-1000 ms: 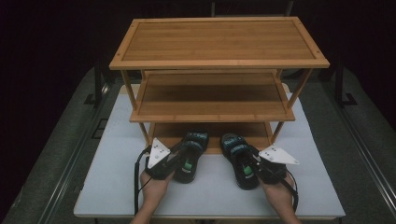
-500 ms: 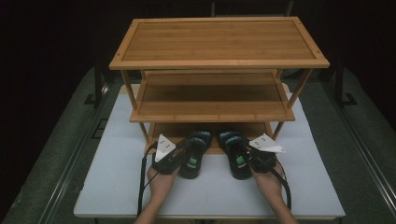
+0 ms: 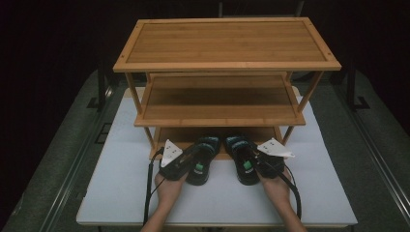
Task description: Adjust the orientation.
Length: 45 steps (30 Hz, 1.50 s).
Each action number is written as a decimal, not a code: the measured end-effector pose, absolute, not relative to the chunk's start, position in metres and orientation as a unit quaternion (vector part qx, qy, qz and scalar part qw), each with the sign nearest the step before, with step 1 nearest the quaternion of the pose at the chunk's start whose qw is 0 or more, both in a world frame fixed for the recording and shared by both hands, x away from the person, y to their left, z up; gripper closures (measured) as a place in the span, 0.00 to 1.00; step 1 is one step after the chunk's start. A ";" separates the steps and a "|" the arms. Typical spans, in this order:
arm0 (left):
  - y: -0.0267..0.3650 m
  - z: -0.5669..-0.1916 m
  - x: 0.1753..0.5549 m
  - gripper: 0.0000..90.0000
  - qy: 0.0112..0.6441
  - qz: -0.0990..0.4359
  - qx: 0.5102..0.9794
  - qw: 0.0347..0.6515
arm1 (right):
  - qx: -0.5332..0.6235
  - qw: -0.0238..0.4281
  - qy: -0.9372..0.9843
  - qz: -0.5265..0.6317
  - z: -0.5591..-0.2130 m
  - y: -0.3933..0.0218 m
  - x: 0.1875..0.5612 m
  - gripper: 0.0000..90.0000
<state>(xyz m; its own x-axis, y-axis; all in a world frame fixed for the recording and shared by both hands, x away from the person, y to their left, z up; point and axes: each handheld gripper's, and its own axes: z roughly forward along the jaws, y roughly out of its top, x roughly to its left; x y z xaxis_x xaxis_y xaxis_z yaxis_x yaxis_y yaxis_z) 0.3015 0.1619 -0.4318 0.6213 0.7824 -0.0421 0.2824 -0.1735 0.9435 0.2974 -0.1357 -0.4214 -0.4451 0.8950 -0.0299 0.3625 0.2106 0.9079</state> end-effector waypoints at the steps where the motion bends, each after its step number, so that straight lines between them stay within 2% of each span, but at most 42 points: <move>1: 0.162 -0.432 0.302 0.82 0.364 0.236 0.729 0.530 | 0.437 0.291 0.723 0.450 -0.421 -0.137 0.299 0.86; 14: 0.153 -0.432 0.305 0.83 0.372 0.232 0.719 0.539 | 0.454 0.272 0.706 0.470 -0.420 -0.139 0.302 0.86; 18: 0.156 -0.432 0.306 0.81 0.373 0.230 0.722 0.535 | 0.450 0.275 0.715 0.459 -0.422 -0.143 0.305 0.81; 25: 0.157 -0.427 0.304 0.66 0.364 0.222 0.729 0.536 | 0.441 0.266 0.729 0.450 -0.421 -0.147 0.304 0.66; 38: 0.164 -0.405 0.287 0.52 0.311 0.213 0.739 0.558 | 0.428 0.258 0.732 0.463 -0.408 -0.164 0.287 0.50; 42: 0.174 -0.402 0.277 0.41 0.290 0.208 0.742 0.568 | 0.417 0.237 0.725 0.495 -0.402 -0.178 0.274 0.43; 43: 0.176 -0.402 0.275 0.33 0.289 0.212 0.743 0.565 | 0.401 0.216 0.733 0.505 -0.400 -0.184 0.268 0.37; 44: 0.178 -0.402 0.274 0.33 0.290 0.210 0.745 0.563 | 0.401 0.216 0.733 0.505 -0.400 -0.184 0.268 0.37; 45: 0.180 -0.401 0.272 0.28 0.289 0.206 0.747 0.563 | 0.389 0.205 0.741 0.507 -0.400 -0.188 0.262 0.32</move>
